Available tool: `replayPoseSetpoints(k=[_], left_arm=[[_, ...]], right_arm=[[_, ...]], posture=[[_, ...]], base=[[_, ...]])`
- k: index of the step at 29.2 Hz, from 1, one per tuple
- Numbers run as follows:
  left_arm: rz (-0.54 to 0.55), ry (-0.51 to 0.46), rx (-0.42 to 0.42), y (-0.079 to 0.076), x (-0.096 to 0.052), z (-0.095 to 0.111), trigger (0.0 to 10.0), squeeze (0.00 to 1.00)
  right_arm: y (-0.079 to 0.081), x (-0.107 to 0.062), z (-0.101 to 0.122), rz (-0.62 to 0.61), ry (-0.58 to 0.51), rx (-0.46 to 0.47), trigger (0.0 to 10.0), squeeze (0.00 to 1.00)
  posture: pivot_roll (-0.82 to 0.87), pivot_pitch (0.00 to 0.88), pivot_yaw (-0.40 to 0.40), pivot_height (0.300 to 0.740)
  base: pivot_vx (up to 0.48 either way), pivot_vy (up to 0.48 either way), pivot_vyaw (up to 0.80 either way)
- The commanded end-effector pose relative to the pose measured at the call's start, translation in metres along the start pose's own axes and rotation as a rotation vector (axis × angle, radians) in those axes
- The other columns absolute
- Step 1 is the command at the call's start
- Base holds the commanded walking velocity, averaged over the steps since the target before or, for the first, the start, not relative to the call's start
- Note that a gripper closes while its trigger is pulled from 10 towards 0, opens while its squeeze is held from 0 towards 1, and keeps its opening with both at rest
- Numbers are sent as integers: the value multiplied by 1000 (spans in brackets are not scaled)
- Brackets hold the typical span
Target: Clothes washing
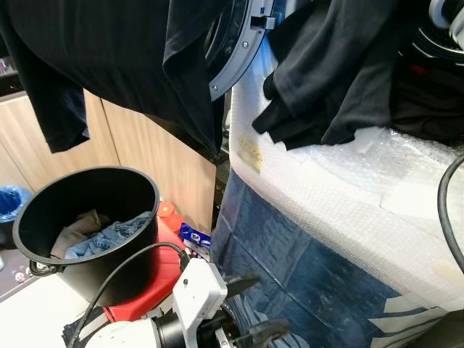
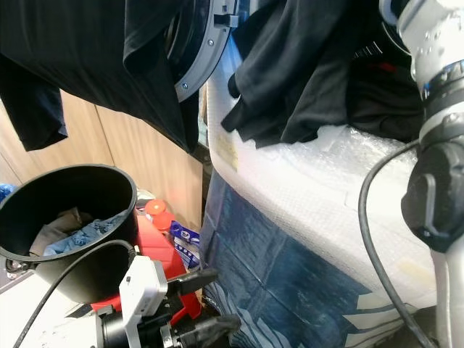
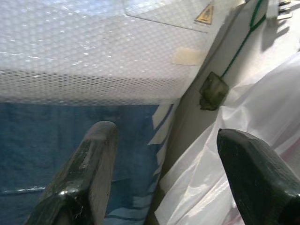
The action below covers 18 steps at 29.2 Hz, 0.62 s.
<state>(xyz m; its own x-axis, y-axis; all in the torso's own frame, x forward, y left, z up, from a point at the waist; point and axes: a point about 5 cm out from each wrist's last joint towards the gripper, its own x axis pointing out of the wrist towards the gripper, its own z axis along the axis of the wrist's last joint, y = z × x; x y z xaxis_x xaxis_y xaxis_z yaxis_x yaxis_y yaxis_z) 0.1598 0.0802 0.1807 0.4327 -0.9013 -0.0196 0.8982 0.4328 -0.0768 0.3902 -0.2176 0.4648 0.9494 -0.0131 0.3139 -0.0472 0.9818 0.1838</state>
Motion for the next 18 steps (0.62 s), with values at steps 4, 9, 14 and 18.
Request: replayPoseSetpoints(k=[4, 9, 14, 18], left_arm=[[1, -6, -12, -11, 1, 2, 10000, 0], [24, -17, -49, -18, 1, 0, 10000, 0], [48, -19, -76, -24, 0, -2, 10000, 0], [71, -24, -105, -31, -2, -2, 10000, 0]], right_arm=[[-4, -4, 29, -145, -103, -2, 10000, 0], [-17, -12, 56, -331, -233, 125, 10000, 0], [-30, -21, 72, -427, -313, 222, 10000, 0], [-40, -28, 84, -501, -387, 273, 10000, 0]], posture=[[37, 91, -167, 740], [52, 99, -190, 740], [74, 102, -202, 740], [89, 106, -212, 740]], base=[[0, 0, 0], [0, 0, 0], [0, 0, 0], [0, 0, 0]])
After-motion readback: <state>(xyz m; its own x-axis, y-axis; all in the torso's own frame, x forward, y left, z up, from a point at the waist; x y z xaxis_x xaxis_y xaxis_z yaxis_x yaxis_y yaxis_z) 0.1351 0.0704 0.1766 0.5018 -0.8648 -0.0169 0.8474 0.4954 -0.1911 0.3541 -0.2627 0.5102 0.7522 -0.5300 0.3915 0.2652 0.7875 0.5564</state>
